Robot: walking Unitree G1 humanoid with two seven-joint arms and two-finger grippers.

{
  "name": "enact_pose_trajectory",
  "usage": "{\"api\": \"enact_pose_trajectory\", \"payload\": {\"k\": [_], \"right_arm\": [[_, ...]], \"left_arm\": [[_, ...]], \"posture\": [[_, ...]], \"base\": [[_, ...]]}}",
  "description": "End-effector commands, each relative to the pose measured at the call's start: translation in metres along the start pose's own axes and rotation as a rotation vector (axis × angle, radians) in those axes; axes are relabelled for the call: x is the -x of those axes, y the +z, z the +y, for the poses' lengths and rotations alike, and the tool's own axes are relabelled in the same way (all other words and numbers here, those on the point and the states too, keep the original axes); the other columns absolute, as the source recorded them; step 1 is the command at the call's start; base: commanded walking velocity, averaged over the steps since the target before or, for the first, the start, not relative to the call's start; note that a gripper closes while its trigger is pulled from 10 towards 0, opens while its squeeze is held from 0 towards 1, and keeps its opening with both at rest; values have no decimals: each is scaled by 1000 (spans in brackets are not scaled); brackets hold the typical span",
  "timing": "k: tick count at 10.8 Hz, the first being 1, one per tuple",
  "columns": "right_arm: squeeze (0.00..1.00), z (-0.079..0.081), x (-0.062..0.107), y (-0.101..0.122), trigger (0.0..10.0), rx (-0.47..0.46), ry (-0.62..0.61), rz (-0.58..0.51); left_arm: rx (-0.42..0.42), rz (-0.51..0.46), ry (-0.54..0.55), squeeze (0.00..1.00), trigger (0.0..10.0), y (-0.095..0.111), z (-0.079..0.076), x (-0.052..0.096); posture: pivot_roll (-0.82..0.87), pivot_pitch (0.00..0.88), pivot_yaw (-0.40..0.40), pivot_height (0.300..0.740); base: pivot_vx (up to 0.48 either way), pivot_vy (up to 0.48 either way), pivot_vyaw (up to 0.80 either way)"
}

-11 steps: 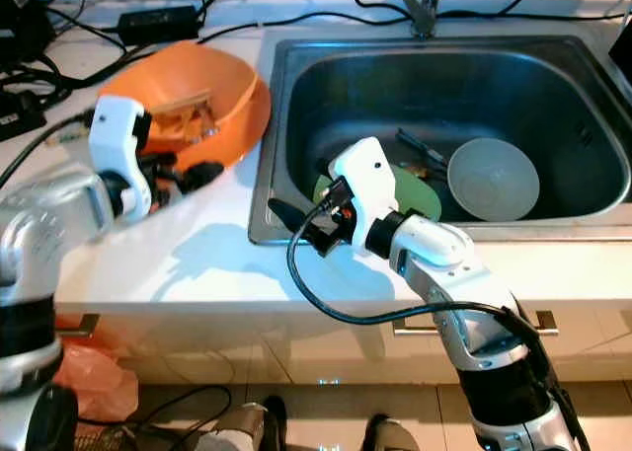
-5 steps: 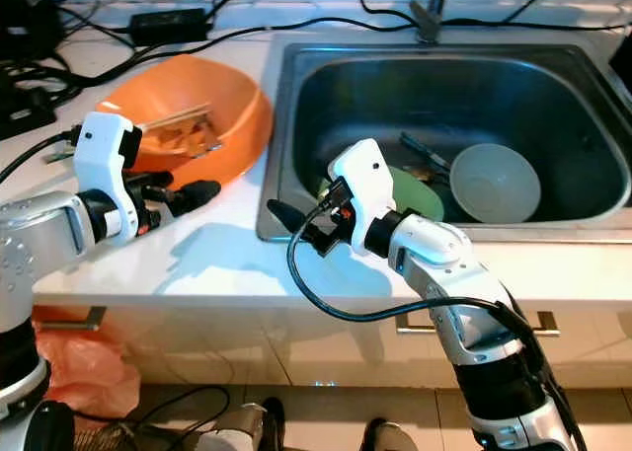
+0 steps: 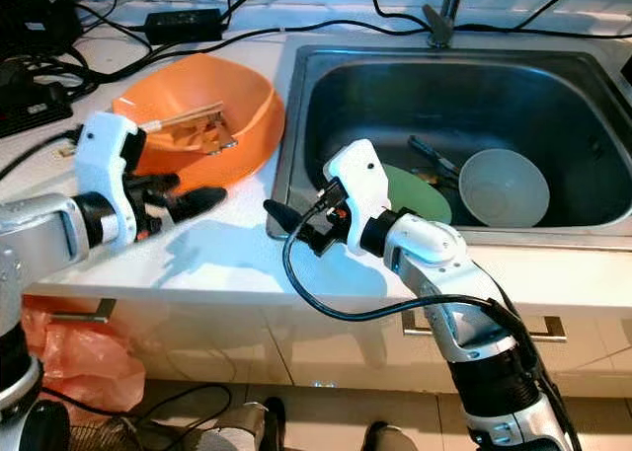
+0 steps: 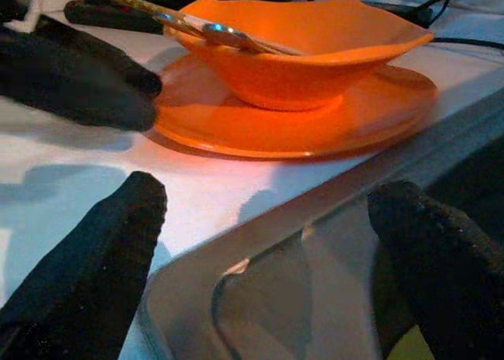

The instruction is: Kitchen organization

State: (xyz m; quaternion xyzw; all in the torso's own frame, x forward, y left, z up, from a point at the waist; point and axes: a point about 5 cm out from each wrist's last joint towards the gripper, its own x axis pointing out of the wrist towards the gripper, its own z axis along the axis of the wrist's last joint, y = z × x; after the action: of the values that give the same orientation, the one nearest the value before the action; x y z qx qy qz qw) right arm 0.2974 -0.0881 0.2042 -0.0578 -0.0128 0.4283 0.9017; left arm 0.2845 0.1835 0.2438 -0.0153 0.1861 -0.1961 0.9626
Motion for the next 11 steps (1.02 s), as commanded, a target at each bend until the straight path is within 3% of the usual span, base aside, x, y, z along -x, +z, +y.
{"api": "enact_pose_trajectory", "payload": {"k": [1, 3, 5, 10, 11], "right_arm": [[0, 1, -3, 3, 10000, 19, 17, -13], [0, 1, -3, 2, 10000, 18, 12, -15], [0, 1, -4, 3, 10000, 20, 9, -18], [0, 2, 0, 3, 10000, 30, -14, -18], [0, 3, 1, 3, 10000, 31, -16, -18]], "left_arm": [[12, -28, 37, 0, 10000, 5, 5, -2], [14, -58, 74, 0, 10000, 10, 14, -6], [25, -71, 87, 0, 10000, 6, 23, -24], [19, -16, 73, 0, 10000, -8, 28, -65], [6, 1, 65, 0, 10000, -9, 26, -68]], "posture": [[167, 133, 46, 740], [159, 130, 52, 740], [144, 130, 57, 740], [110, 137, 85, 740], [106, 142, 88, 740]], "base": [[0, 0, 0], [0, 0, 0], [0, 0, 0], [0, 0, 0], [0, 0, 0]]}}
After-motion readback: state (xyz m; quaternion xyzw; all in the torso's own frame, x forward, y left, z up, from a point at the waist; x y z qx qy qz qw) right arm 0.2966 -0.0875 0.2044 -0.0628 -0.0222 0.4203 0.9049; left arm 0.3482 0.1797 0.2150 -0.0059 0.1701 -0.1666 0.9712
